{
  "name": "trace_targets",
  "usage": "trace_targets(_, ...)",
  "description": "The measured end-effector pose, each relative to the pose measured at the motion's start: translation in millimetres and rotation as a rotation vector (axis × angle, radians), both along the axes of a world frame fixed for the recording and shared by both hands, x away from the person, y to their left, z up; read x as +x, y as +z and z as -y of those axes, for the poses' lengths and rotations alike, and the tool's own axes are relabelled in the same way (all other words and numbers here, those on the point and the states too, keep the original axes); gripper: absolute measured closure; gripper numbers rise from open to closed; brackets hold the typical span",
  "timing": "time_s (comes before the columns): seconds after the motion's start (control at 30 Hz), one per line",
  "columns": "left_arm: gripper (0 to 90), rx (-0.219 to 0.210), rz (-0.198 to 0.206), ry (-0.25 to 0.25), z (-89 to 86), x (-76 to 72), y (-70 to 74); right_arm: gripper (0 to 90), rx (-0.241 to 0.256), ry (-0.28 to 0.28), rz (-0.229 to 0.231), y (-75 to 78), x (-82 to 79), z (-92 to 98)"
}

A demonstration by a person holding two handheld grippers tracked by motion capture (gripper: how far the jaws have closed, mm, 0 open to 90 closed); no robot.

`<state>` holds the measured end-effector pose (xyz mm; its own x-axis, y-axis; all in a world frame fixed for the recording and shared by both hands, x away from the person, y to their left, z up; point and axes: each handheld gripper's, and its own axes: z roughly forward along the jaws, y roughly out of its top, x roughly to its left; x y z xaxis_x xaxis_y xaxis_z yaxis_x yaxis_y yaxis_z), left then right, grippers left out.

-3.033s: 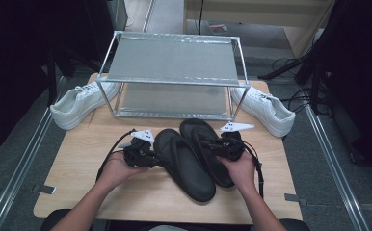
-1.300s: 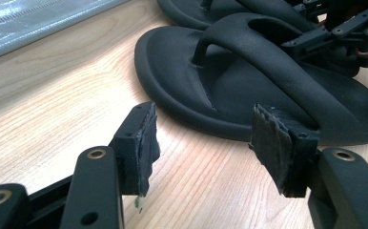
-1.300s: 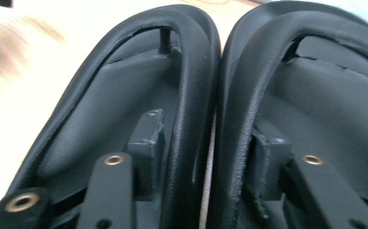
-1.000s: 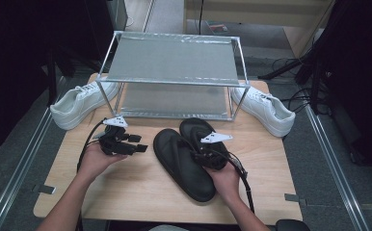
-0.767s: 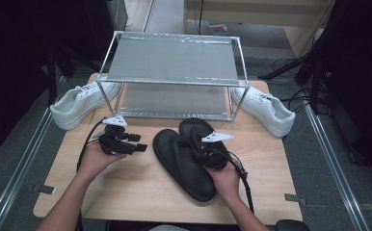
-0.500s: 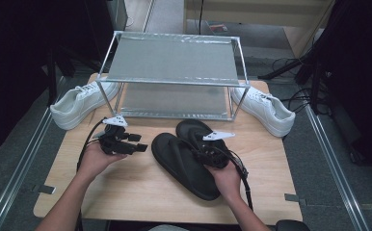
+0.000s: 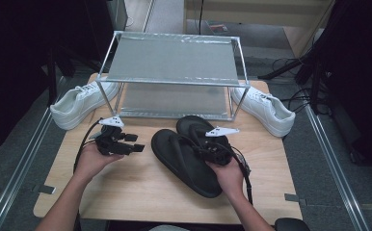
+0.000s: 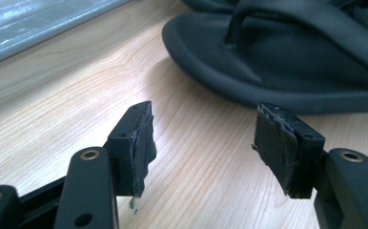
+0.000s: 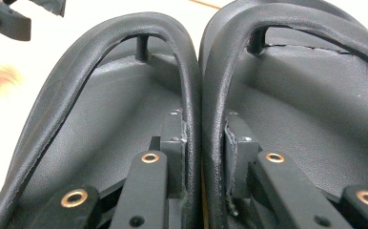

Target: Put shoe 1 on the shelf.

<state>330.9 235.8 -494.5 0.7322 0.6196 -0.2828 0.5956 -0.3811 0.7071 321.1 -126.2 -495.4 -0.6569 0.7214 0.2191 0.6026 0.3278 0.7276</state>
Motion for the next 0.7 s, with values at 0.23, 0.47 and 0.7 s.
trace_targets(0.23, 38.9, 0.004, 0.010, 0.002, -4.5, -8.5, 0.0, 74.9, 0.004, 0.005, 0.003, 4.3, 8.4, -1.7)
trace_targets(0.47, 38.2, -0.008, 0.017, 0.031, -9.2, -18.5, -0.5, 74.9, -0.002, 0.017, 0.009, 6.6, 18.9, -8.8)
trace_targets(0.7, 38.2, -0.003, 0.021, 0.041, -14.6, -32.0, -1.7, 74.9, -0.027, 0.022, 0.011, 6.0, 33.6, -18.5)
